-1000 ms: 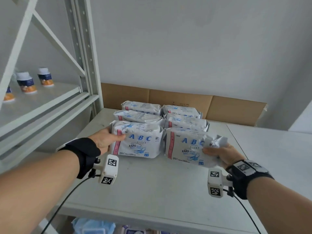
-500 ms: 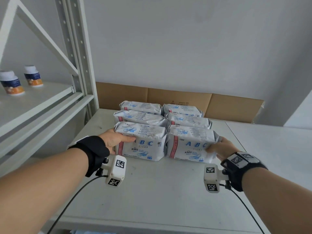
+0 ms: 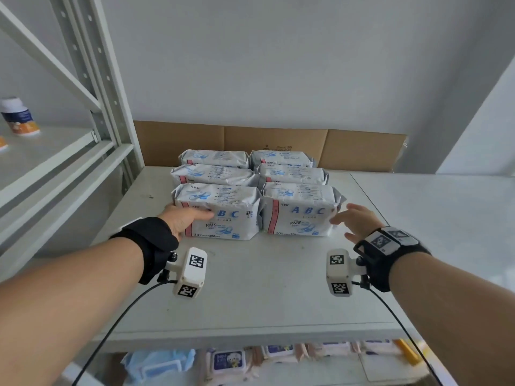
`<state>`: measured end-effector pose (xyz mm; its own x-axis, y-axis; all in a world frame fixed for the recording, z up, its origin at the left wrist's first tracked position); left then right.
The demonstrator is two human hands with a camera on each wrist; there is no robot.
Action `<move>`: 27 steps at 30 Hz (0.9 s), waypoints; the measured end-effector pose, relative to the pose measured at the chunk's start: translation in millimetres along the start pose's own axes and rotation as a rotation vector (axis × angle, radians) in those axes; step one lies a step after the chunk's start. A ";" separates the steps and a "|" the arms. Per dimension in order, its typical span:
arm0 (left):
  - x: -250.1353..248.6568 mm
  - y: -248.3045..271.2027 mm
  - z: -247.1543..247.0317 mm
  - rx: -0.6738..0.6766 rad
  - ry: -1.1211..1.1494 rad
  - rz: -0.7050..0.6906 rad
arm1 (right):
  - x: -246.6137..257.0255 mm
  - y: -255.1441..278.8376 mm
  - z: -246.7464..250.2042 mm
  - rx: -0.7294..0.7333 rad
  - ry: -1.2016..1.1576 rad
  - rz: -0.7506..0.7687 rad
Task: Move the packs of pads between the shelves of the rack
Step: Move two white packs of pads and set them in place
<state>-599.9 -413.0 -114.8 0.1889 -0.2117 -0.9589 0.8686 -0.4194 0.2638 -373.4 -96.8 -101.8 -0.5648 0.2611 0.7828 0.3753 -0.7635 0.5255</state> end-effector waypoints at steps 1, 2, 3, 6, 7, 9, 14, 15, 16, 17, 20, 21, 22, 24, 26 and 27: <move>2.8 5.3 0.2 -0.051 -0.041 0.012 | -2.6 5.4 6.0 0.003 -0.022 0.003; 4.5 10.9 -0.1 -0.108 -0.078 0.016 | -5.8 10.5 13.0 0.009 -0.047 0.006; 4.9 15.6 -1.3 -0.169 -0.099 0.006 | -9.6 16.5 20.8 0.018 -0.072 0.013; -5.2 42.5 -19.1 -0.251 -0.145 -0.030 | -24.9 37.5 54.2 0.038 -0.140 0.042; -10.1 54.2 -29.8 -0.253 -0.173 -0.039 | -32.0 45.4 69.4 0.038 -0.164 0.054; -20.7 82.3 -56.5 -0.280 -0.246 -0.085 | -50.3 63.3 105.7 0.043 -0.195 0.082; -44.8 181.5 -169.9 -0.319 -0.347 -0.329 | -126.0 104.3 214.1 0.016 -0.251 0.079; -46.0 199.0 -199.8 -0.281 -0.354 -0.377 | -143.3 111.3 237.7 -0.005 -0.270 0.069; -44.0 216.4 -229.8 -0.231 -0.357 -0.400 | -160.2 117.4 260.1 -0.025 -0.283 0.058; -38.0 231.6 -260.9 -0.167 -0.355 -0.399 | -177.5 123.3 283.1 -0.048 -0.286 0.046; -9.6 274.3 -349.7 0.025 -0.396 -0.363 | -225.9 135.0 349.6 -0.124 -0.291 0.005; 1.4 286.8 -376.1 0.080 -0.414 -0.353 | -241.5 137.1 371.5 -0.158 -0.296 -0.010; 11.8 297.9 -401.1 0.131 -0.438 -0.346 | -256.9 137.8 392.4 -0.192 -0.299 -0.023; 33.8 316.9 -446.3 0.217 -0.489 -0.327 | -288.7 135.6 429.0 -0.244 -0.296 -0.061; 54.2 331.8 -484.8 0.274 -0.519 -0.287 | -321.1 130.1 457.5 -0.276 -0.299 -0.112; 64.5 336.2 -503.0 0.294 -0.521 -0.265 | -337.1 126.8 471.1 -0.303 -0.300 -0.139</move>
<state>-65.3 -123.7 -140.6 -0.3256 -0.4371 -0.8384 0.6798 -0.7246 0.1138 210.8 -3.4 -142.0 -0.3395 0.4995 0.7970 0.0537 -0.8357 0.5466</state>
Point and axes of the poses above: each hand's wrist, its own y-axis away from the middle knuckle, its own z-axis out of the back of the hand, x = y × z, the point moved 7 cm from there along -y, towards the middle knuckle, and after that the axes turned 11 degrees about -z, right-handed, at the moved point
